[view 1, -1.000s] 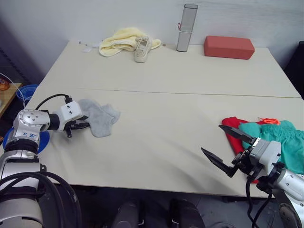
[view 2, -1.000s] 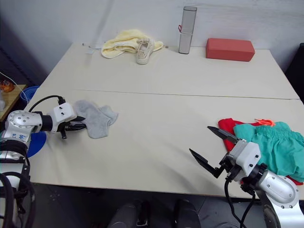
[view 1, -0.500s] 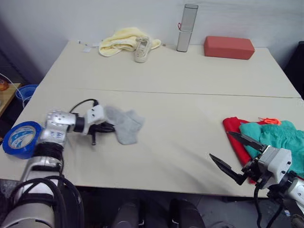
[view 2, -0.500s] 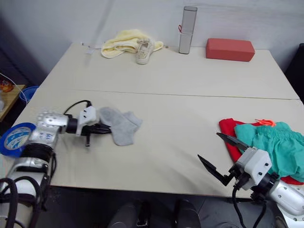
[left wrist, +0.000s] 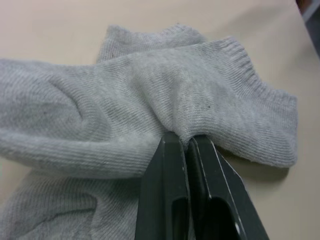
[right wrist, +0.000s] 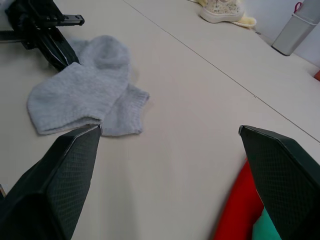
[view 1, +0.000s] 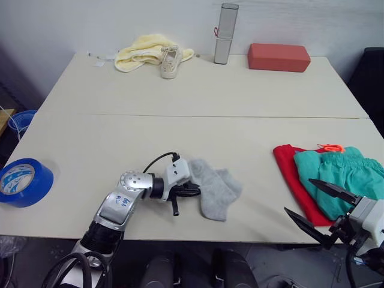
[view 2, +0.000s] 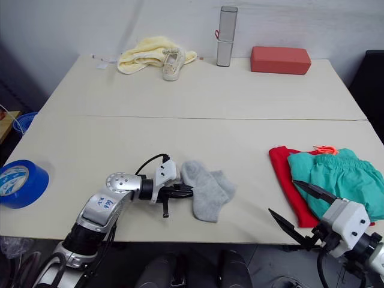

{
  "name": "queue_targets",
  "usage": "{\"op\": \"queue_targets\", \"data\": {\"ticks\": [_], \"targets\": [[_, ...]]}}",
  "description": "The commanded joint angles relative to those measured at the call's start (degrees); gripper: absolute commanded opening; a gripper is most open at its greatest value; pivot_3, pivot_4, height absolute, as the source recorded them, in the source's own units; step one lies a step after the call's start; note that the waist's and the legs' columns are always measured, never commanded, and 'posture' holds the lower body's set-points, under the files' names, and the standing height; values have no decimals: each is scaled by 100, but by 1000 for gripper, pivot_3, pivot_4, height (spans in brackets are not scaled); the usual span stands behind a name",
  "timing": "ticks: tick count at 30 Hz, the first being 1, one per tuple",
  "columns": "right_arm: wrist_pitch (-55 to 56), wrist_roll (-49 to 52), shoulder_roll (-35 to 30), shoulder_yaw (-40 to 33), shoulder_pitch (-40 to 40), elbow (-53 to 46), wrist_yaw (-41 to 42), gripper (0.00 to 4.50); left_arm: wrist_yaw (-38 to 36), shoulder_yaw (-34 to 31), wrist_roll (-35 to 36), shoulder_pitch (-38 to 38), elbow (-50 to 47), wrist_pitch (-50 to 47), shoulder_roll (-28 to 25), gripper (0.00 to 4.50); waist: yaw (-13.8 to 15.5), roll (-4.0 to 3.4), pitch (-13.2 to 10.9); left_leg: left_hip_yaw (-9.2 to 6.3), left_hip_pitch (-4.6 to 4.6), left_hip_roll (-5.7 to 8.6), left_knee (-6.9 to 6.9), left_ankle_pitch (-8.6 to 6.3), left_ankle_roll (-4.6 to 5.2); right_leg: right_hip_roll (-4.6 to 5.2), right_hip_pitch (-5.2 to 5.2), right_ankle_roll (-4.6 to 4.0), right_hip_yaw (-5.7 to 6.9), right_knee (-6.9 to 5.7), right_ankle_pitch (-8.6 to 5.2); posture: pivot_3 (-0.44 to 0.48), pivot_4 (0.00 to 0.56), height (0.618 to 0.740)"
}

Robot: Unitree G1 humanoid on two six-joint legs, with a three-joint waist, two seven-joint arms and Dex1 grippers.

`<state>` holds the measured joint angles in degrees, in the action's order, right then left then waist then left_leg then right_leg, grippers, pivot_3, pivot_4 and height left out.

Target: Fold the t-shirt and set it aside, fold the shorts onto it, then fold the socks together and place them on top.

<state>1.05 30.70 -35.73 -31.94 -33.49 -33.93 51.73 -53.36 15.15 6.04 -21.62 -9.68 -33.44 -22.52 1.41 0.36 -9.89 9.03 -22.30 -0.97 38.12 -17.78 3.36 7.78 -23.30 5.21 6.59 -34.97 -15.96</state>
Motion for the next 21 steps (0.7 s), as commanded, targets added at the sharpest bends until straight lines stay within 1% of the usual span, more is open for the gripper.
{"op": "queue_targets", "data": {"ticks": [1, 4, 6, 7, 9, 11, 12, 14, 17, 20, 21], "targets": [[22, 122, 11, -243, -77, -152, 14, 4500, 38, 67, 187, 113, -339, -143, -38, 12, 5, 0, 0, 0, -1, 0, -1, -1, -1, 2, -1, -1, 0, 1, 0, 0, 150, 740], [-42, 139, 1, -186, -73, -179, -30, 4500, -61, 29, 458, 198, -509, -457, -153, 12, 0, 0, 0, 0, -1, 0, -2, -1, -3, 3, -4, -4, -1, 2, -2, 0, 150, 740], [-128, 184, -14, -139, -55, -219, -59, 4500, -94, -17, 503, 202, -506, -217, -225, 484, 0, -1, -1, -1, -1, -1, -3, -5, -12, 4, -6, -6, -1, 1, -3, 0, 150, 740], [-179, 191, -28, -122, -33, -236, -80, 4500, -106, -134, 618, 214, -495, -140, -209, 641, 0, -1, -1, -1, -1, -1, -3, -9, -20, 4, -6, -6, -1, 1, -4, 0, 150, 740], [-239, 189, -31, -110, -18, -271, -103, 4500, -111, -269, 788, 240, -493, -86, -204, 1241, 0, -2, -1, -1, -1, -1, -3, -9, -21, 5, -6, -7, -1, 1, -4, 0, 150, 740], [-479, 331, -53, -106, 20, -325, -203, 4500, -360, -565, 1120, 254, -427, 26, -329, 1924, -2, -2, -1, -2, -2, -1, -3, -10, -21, 7, -7, -8, -1, 1, -4, 0, 150, 740], [-606, 403, -69, -98, 23, -360, -233, 4500, -459, -727, 1276, 258, -375, 77, -392, 2182, -4, -2, -1, -2, -3, -1, -3, -9, -22, 7, -8, -8, -1, 1, -4, 0, 150, 740], [-826, 503, -100, -61, 19, -449, -268, 4500, -702, -974, 1557, 263, -304, 82, -583, 2182, -5, -3, -1, -3, -3, -2, -4, -9, -25, 7, -10, -12, 1, 0, -6, 0, 150, 740], [-1483, 940, -172, 80, 22, -751, -504, 4500, -1128, -1334, 2005, 127, -10, -369, -1105, 2182, -18, -6, -3, -4, -3, -3, -6, -7, -30, 6, -11, -16, 3, -1, -9, 0, 150, 740], [-2339, 1583, -297, 267, 51, -1031, -922, 4500, -1321, -1368, 1988, -146, 414, -443, -1520, 2674, -17, -7, -3, -5, -3, -5, -6, -6, -32, 6, -14, -19, 6, -4, -11, 0, 150, 740], [-2674, 1825, -365, 379, 84, -1120, -1125, 4500, -1219, -1383, 1899, -295, 652, -321, -1509, 2960, -3, -6, -3, -5, -4, -5, -6, -6, -33, 6, -15, -19, 6, -4, -11, 0, 150, 740]]}}
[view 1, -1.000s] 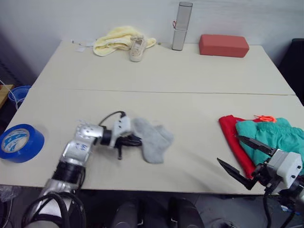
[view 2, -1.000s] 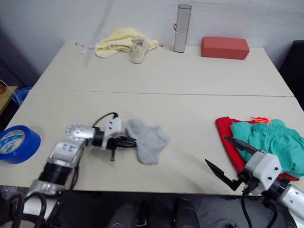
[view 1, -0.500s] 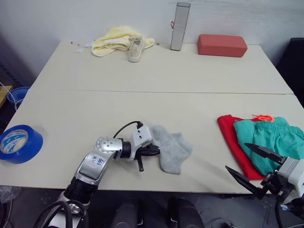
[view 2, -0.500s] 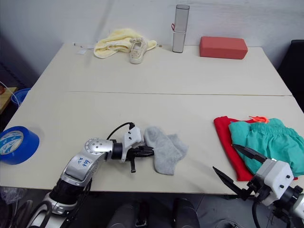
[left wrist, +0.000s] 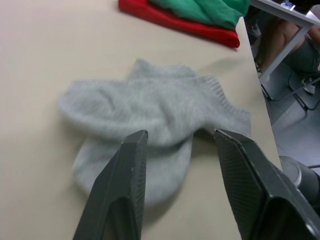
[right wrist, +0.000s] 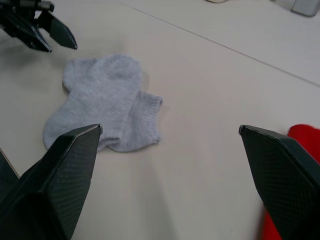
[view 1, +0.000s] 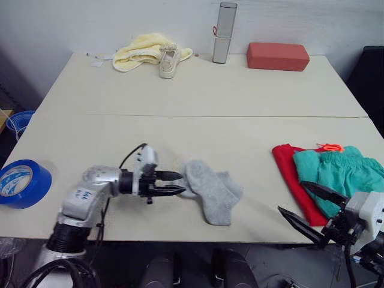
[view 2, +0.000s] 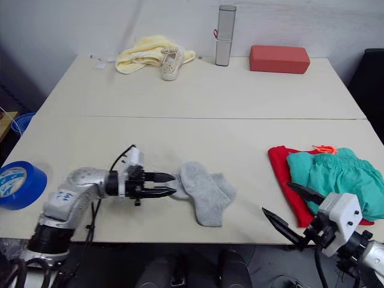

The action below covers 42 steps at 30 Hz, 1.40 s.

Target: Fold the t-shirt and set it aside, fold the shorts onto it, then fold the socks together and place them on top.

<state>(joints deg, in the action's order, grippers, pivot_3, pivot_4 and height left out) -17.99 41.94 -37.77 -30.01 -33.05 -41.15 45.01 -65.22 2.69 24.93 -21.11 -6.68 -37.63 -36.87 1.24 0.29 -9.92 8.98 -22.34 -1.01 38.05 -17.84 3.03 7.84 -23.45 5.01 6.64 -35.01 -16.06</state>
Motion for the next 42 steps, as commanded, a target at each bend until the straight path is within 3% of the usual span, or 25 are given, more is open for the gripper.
{"op": "queue_targets", "data": {"ticks": [1, 5, 9, 15, 28, 31, 33, 36, 42], "targets": [[-1109, 849, -247, 335, 88, -478, -670, 4500, 57, -140, -34, -532, 612, 126, -33, 3271, 34, 0, 0, -1, 0, 0, 0, 0, 0, 1, 2, 0, 0, 1, 0, 0, 150, 740], [-1949, 1085, -345, 1086, 450, -592, -1346, 4500, 159, 99, -54, -1312, 1503, -227, 262, 4486, 44, 4, -1, -11, -10, 11, 1, -2, 9, 18, 0, 4, 8, 6, 2, 0, 150, 740], [-2225, 494, -36, 1871, 1105, -293, -2088, 4500, 56, 502, -168, -1955, 2152, -477, 582, 4486, 18, 12, -3, -10, -27, 15, 3, -1, 12, 15, -7, 10, 17, 14, 6, 0, 150, 740], [-2485, 216, 285, 2559, 1683, -132, -2357, 4500, 253, 765, -492, -2440, 2952, -314, 1033, 4486, 1, 16, -6, -9, -45, 8, 10, 23, 28, -11, -21, 13, 24, 7, 7, 0, 150, 740], [-2527, -118, 452, 2995, 1837, -116, -2268, 4500, 246, 865, -817, -2467, 3357, 68, 1439, 4486, 16, 18, -5, -16, -51, 6, 20, 29, 32, -13, -21, 13, 28, 1, 7, 0, 150, 740], [-2502, -167, 500, 3040, 1896, -114, -2220, 3959, 256, 868, -833, -2454, 3344, 68, 1518, 4500, 13, 18, -6, -17, -52, 6, 21, 29, 33, -13, -21, 14, 29, 0, 8, 0, 150, 740], [-2473, -210, 520, 3073, 1933, -119, -2177, 3230, 254, 887, -857, -2439, 3334, 99, 1559, 4500, 13, 18, -5, -17, -52, 6, 21, 29, 33, -14, -21, 14, 29, 0, 8, 0, 150, 740], [-2469, -277, 549, 3128, 2053, -69, -2155, 2185, 247, 913, -898, -2421, 3328, 149, 1613, 3901, 8, 18, -6, -18, -53, 6, 21, 29, 33, -14, -21, 14, 31, 0, 8, 0, 150, 740], [-2447, -386, 535, 3075, 2223, 47, -2081, 34, 247, 747, -863, -2358, 3232, 317, 1640, 1943, 5, 18, -6, -19, -57, 6, 23, 30, 34, -15, -23, 14, 34, 0, 8, 0, 150, 740]]}}
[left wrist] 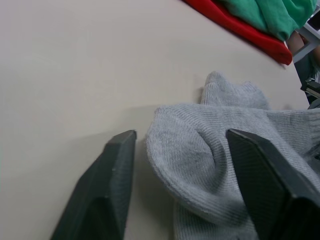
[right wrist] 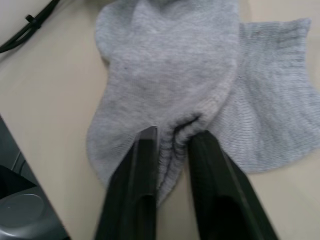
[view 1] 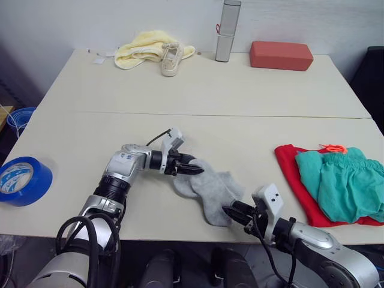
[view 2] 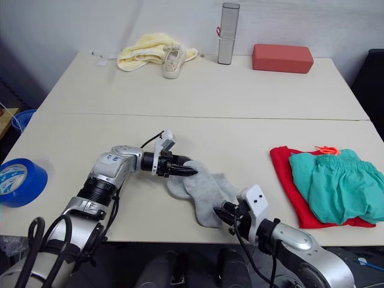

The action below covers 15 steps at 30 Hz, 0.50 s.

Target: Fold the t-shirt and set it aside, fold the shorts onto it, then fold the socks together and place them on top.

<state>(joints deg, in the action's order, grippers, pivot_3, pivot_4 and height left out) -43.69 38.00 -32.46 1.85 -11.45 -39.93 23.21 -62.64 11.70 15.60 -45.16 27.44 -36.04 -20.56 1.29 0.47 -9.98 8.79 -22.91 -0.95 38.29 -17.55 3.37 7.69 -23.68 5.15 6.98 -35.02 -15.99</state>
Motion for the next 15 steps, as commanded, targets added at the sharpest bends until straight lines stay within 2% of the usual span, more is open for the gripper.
{"op": "queue_targets", "data": {"ticks": [1, 6, 12, 15], "targets": [[115, 26, -17, -165, 62, -83, 131, 0, -6, -214, 102, 73, -227, 236, 15, 1641, -1, 0, 0, -1, 0, 0, 0, 0, 0, 0, 0, 0, 1, 0, 0, 0, 150, 740], [16, 296, -152, -512, 49, -197, 382, 0, -67, -439, 275, 315, -707, 315, -67, 25, -1, 0, 0, -4, -3, 0, 1, 0, 0, 1, 0, 0, 4, 1, 0, 0, 150, 740], [-412, 998, -513, -1074, 237, -198, 633, 0, 64, -673, 471, 706, -1475, 146, -241, 25, -2, 0, 0, -9, -4, 0, 4, 1, 1, 1, 2, 0, 7, 0, 0, 0, 150, 740], [-658, 1324, -684, -1296, 591, -7, 642, 0, 218, -772, 523, 832, -1756, 14, -326, 25, 0, 0, 0, -13, -4, 0, 8, 1, 2, 2, 4, 0, 9, -1, 0, 0, 150, 740]]}}
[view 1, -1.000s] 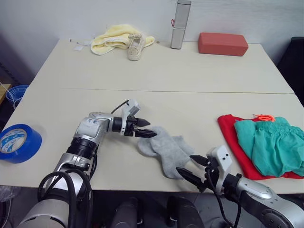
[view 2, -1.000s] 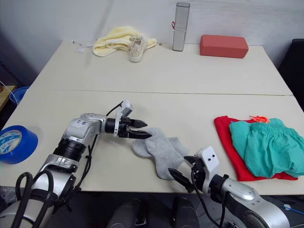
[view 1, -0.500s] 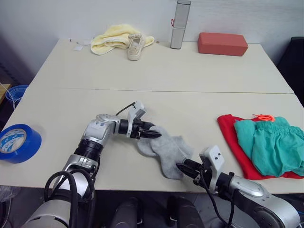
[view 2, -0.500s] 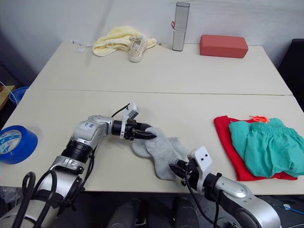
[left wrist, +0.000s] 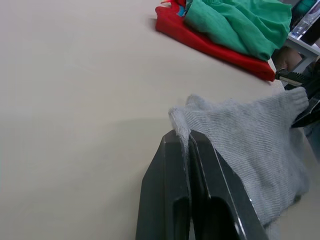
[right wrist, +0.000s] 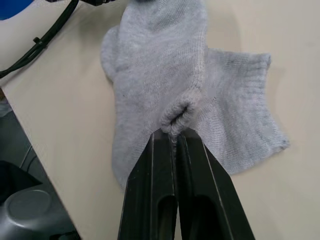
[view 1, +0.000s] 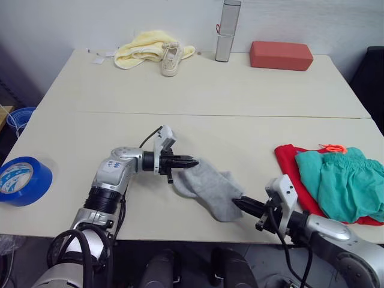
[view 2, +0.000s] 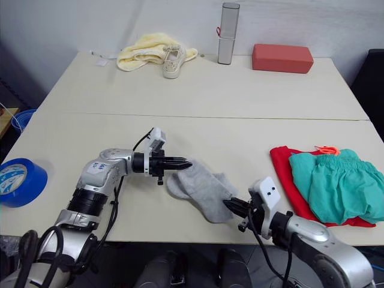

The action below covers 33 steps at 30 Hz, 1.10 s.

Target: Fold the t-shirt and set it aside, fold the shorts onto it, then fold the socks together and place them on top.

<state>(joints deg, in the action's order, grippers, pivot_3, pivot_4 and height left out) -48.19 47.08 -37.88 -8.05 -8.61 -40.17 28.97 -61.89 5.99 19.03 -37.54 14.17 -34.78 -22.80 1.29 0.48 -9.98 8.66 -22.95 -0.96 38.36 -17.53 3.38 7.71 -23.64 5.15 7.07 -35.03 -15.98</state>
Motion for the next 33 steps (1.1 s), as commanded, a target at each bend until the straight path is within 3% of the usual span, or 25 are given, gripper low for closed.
{"op": "queue_targets", "data": {"ticks": [1, 9, 13, 16, 26, 33], "targets": [[-343, 540, -184, -369, 449, 97, 17, 0, 224, -271, 232, 132, -565, -231, -132, 25, -6, 0, 0, -2, 0, 0, 2, 0, 0, 0, 1, 0, 2, 0, 0, 0, 150, 740], [-944, 986, -362, -510, 1175, 636, -104, 0, 807, -559, 692, 773, -1794, -1182, -346, 25, 16, 0, 0, -11, -5, 0, -2, 2, -1, 2, 2, -1, 11, 2, -1, 0, 150, 740], [-1501, 994, -734, -379, 1754, 1361, 69, 0, 1605, -943, 973, 1598, -2839, -1729, -202, 25, -51, -1, 0, -11, -10, 4, 8, 1, 7, 9, 5, 8, 7, 5, 5, 0, 150, 740], [-1994, 1222, -657, -412, 2177, 1752, -162, 0, 2112, -1127, 1115, 1930, -3257, -1944, -16, 25, -46, 0, -1, -16, -10, 4, 7, 3, 6, 12, 5, 7, 13, 3, 4, 0, 150, 740], [-3294, 1769, -192, -512, 3172, 2380, -675, 0, 2913, -1312, 1423, 2562, -3910, -2177, 205, 25, -1, -1, -1, -19, -13, 4, 4, 5, 2, 12, 2, 4, 16, 3, 3, 0, 150, 740], [-3830, 1869, -88, -503, 3316, 2425, -861, 0, 2994, -1287, 1533, 2626, -3912, -2186, 13, 25, -7, -2, -1, -18, -15, 5, -2, 5, 2, 14, 1, 4, 16, 7, 3, 0, 150, 740]]}}
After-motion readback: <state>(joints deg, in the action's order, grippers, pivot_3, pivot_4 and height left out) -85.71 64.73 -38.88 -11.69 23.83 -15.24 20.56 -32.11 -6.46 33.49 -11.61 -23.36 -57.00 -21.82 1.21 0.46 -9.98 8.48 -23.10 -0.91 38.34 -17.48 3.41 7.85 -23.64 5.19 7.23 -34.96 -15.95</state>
